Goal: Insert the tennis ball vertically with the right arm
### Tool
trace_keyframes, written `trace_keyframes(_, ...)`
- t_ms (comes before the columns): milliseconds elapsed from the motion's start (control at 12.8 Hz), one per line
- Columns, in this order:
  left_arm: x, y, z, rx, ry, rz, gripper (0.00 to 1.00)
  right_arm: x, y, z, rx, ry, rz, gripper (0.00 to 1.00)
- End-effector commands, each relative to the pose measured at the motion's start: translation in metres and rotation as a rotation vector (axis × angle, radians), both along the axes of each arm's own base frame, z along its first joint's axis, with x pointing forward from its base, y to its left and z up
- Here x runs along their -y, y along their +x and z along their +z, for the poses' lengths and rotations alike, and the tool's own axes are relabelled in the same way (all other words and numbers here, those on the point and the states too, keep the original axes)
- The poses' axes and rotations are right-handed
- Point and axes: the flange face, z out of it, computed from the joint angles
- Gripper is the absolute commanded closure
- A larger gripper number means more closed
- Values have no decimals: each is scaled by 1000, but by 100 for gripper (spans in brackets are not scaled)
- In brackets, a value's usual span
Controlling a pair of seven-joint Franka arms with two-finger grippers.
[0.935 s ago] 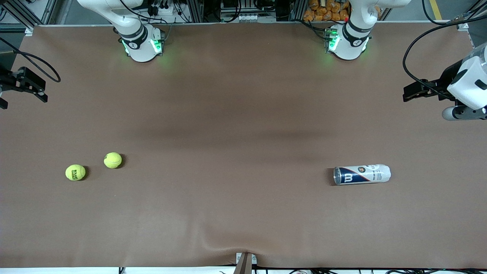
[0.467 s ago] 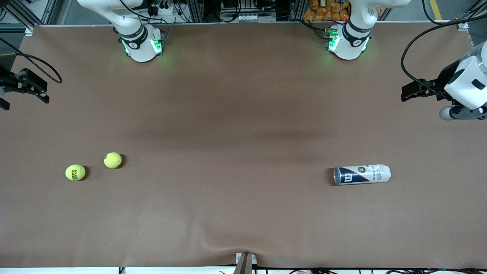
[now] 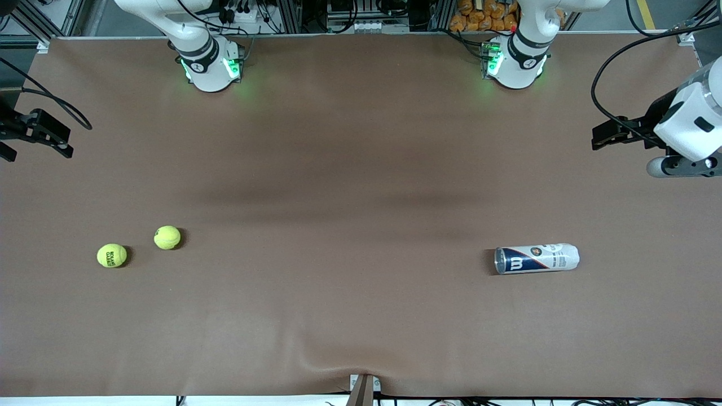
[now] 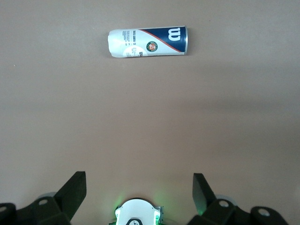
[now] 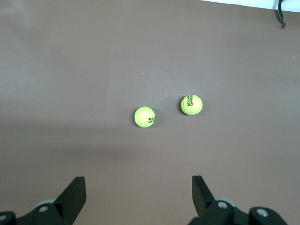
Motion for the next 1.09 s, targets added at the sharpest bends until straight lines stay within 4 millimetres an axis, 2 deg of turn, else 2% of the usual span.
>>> trace_keyframes(0,-4,-2,-2,-5,2,2,0,3,-2,1,3,8,-20,0)
trace_keyframes(156,-2,-1,-6,-14,-2,-42,0,2,-2,1,3,8,-19,0)
trace_keyframes(389,0,11,-33,-61,13,-68,0,2,-2,1,3,8,-19,0)
trace_keyframes(623,3,29,-77,-141,59,-277,0,2,-2,0,1,8,-19,0)
trace_keyframes(857,7,45,-109,-166,51,-402,0,3,-2,0,0,8,-22,0)
trace_keyframes(1013,4,63,-132,-154,42,-559,0,9,-3,-4,-17,10,-30,0)
